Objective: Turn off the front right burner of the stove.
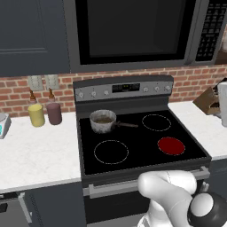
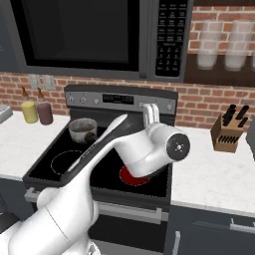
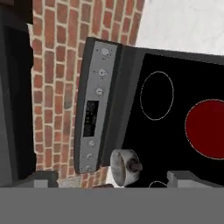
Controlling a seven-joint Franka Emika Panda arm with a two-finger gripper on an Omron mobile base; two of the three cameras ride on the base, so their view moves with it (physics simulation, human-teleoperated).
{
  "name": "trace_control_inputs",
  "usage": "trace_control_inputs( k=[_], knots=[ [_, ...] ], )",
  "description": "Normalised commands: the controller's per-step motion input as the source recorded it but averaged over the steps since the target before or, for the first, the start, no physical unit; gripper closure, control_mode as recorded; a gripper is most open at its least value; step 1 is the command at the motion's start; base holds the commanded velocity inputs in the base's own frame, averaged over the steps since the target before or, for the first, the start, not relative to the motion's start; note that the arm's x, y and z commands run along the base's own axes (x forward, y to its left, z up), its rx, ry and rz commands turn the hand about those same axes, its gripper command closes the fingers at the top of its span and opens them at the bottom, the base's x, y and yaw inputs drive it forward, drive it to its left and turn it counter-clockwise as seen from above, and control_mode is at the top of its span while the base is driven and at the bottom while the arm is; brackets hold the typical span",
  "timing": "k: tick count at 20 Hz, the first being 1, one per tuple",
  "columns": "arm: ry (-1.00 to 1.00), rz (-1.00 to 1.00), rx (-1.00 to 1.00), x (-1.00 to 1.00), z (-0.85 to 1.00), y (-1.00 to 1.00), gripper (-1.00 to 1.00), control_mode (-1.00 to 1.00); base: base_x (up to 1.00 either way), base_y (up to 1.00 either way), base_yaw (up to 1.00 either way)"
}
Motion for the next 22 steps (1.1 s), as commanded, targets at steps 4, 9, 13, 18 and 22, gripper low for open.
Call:
trace_control_inputs(
  k=[4,9,13,18,22],
  knots=[
    [-0.19,-0.41,0.41,0.18,-0.01,-0.35,-1.0,-1.0,0.0,0.0,0.0],
    [-0.1,-0.17,0.16,0.37,-0.13,-0.18,-1.0,-1.0,0.0,0.0,0.0],
    [-0.04,0.0,-0.01,0.66,-0.25,0.0,-1.0,-1.0,0.0,0.0,0.0],
    [0.0,0.0,-0.01,0.65,-0.18,0.0,-1.0,-1.0,0.0,0.0,0.0],
    [0.0,0.0,0.0,0.53,-0.12,0.0,-1.0,-1.0,0.0,0.0,0.0]
  ],
)
